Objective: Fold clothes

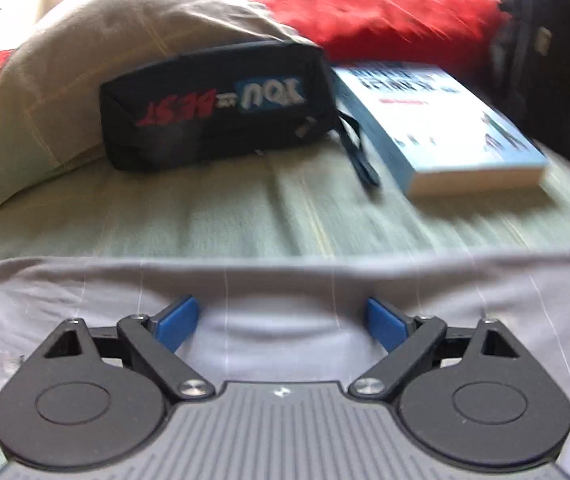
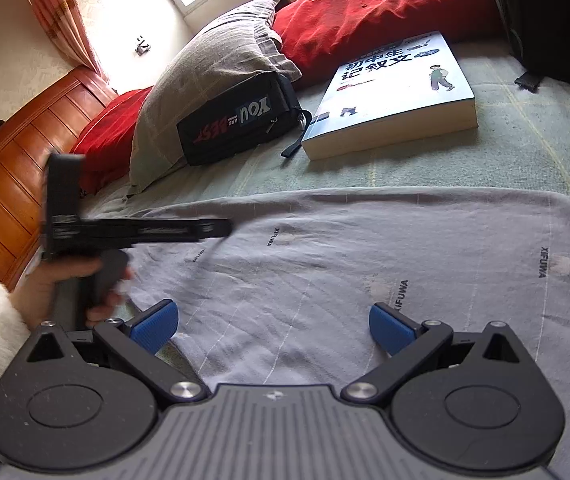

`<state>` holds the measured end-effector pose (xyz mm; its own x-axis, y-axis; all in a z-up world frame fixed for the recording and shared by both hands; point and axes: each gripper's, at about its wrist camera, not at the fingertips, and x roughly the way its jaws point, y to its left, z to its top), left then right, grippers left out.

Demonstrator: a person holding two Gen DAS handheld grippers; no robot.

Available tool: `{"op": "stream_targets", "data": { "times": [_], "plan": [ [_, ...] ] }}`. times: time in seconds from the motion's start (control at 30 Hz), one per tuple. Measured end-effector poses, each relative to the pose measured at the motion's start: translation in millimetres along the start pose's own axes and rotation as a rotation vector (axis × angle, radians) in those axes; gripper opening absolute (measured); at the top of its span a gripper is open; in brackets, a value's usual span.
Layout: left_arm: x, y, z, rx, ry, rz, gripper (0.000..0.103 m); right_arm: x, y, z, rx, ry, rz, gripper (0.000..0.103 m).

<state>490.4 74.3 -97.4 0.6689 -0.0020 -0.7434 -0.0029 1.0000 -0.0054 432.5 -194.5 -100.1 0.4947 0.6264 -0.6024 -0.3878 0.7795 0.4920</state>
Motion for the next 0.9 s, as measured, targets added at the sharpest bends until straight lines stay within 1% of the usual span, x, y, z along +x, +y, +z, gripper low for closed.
{"op": "stream_targets", "data": {
  "times": [0.1, 0.13, 0.2, 0.23, 0.33, 0.37, 0.43, 0.47, 0.6, 0.73, 0.8, 0.9],
  "plan": [
    [13.0, -2.1, 9.8, -0.098, 0.010, 0.041, 0.100, 0.0, -0.8, -0.3, 0.007, 0.000, 0.002, 0.103],
    [16.4, -3.5, 12.8, -0.097, 0.008, 0.058, 0.101, 0.0, -0.4, -0.4, 0.003, 0.001, 0.001, 0.103],
    [19.9, -4.6, 17.3, -0.109, 0.011, 0.072, 0.101, -0.7, -0.1, -0.5, -0.001, 0.002, 0.000, 0.103],
    [16.6, -3.5, 17.5, -0.116, 0.008, 0.068, 0.098, -1.2, -0.3, -0.5, -0.003, 0.002, 0.000, 0.103],
    [-3.2, 2.3, 11.5, -0.068, -0.054, 0.050, 0.097, -2.6, -2.6, -0.1, 0.009, -0.001, 0.003, 0.103],
    [-8.9, 5.7, 8.6, -0.037, -0.078, 0.042, 0.097, -2.9, -3.4, 0.1, 0.013, -0.003, 0.004, 0.103],
    [-24.4, 14.2, -3.3, 0.027, -0.108, 0.007, 0.097, -2.8, -2.7, 0.2, 0.012, -0.002, 0.001, 0.103],
    [-30.1, 21.6, -9.9, 0.046, -0.111, -0.012, 0.097, -2.4, -2.2, 0.1, 0.009, -0.002, -0.001, 0.103],
    [-35.7, 61.5, -37.0, -0.003, -0.004, -0.018, 0.098, -1.0, -0.6, -0.2, 0.000, 0.001, -0.009, 0.103],
    [-59.1, 96.3, -58.4, -0.049, 0.013, -0.067, 0.098, -0.6, -0.8, -0.5, 0.001, -0.001, -0.009, 0.103],
    [-68.0, 105.9, -56.7, -0.064, 0.028, -0.089, 0.098, -0.4, -0.9, -0.6, 0.001, -0.002, -0.009, 0.103],
    [-73.3, 115.0, -45.3, -0.090, -0.014, -0.064, 0.098, 0.1, -1.0, -0.7, 0.001, -0.004, -0.009, 0.103]
  ]
}}
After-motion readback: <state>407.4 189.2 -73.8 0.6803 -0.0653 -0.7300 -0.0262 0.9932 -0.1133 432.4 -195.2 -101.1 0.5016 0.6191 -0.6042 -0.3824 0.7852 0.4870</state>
